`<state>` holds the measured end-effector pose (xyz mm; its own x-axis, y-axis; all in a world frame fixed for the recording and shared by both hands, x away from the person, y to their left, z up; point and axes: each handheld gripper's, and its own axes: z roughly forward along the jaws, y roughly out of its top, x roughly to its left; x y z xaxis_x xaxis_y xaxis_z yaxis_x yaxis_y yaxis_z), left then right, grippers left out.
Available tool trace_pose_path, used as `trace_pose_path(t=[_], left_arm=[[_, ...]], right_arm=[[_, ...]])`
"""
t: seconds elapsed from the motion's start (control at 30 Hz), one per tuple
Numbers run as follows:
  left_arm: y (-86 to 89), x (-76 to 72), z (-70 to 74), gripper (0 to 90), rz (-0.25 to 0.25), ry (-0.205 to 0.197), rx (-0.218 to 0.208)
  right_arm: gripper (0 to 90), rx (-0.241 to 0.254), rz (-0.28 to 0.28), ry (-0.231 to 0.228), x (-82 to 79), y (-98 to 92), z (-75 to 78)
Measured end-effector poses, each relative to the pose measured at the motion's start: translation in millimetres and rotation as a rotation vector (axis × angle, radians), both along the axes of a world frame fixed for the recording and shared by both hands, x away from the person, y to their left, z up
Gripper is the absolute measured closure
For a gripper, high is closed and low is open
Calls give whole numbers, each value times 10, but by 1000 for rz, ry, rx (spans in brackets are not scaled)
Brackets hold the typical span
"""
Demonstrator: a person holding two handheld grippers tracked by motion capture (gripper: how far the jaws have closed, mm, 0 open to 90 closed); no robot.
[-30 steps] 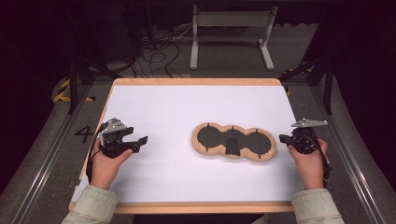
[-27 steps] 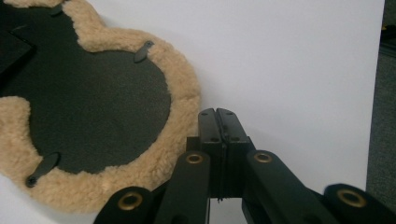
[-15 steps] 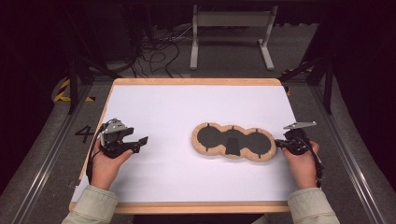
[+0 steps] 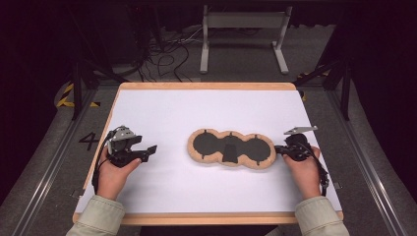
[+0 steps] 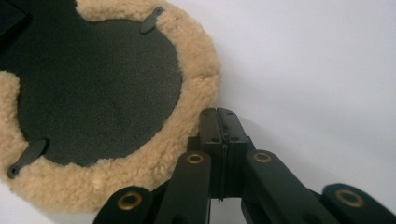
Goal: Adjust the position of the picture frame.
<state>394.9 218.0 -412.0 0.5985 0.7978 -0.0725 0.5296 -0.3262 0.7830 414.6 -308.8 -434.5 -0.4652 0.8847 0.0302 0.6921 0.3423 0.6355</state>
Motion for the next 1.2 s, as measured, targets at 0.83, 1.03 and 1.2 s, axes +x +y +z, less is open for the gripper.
trace_pose_path(t=[0.83,1.03,1.2], left_arm=[[264,-240,-30,294,76,3,-3],[364,-275,-44,292,95,9,-10],[382,-256,-40,291,96,5,-10]], right_arm=[[891,44,320,-94,218,986,448],[895,6,400,-57,452,1431,531],[900,-15,441,-29,626,1748,531]])
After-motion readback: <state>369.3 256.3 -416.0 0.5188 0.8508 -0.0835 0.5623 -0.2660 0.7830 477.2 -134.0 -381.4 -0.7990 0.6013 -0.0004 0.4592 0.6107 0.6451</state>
